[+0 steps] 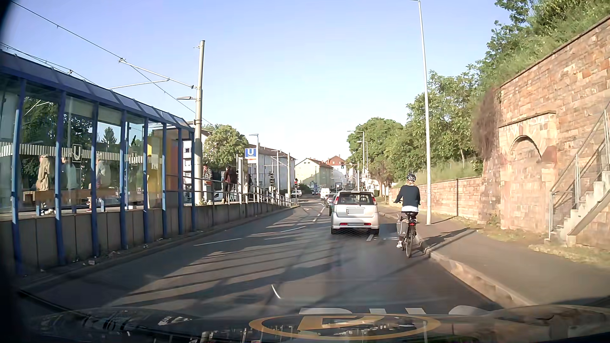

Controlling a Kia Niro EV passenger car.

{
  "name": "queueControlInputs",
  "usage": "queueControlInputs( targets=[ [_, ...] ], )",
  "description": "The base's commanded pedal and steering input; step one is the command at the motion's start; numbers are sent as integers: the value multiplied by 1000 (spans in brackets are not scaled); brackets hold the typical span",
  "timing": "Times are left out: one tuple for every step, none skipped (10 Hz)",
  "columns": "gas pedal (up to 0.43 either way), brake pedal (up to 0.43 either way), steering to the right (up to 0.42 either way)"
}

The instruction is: Follow the waypoints while adhering to traffic rules and regulations

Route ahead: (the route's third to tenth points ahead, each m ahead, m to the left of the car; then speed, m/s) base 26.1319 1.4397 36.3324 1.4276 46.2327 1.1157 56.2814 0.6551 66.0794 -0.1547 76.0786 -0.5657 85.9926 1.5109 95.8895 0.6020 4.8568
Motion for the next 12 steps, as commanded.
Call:
queueControlInputs(
  targets=[
    [248,0,10],
    [240,0,10],
    [240,0,10],
    [240,0,10],
    [240,0,10],
    [228,0,10],
    [209,0,11],
    [197,0,12],
    [177,0,12],
    [169,0,12],
    [169,0,13],
    [169,0,12]
  ],
)
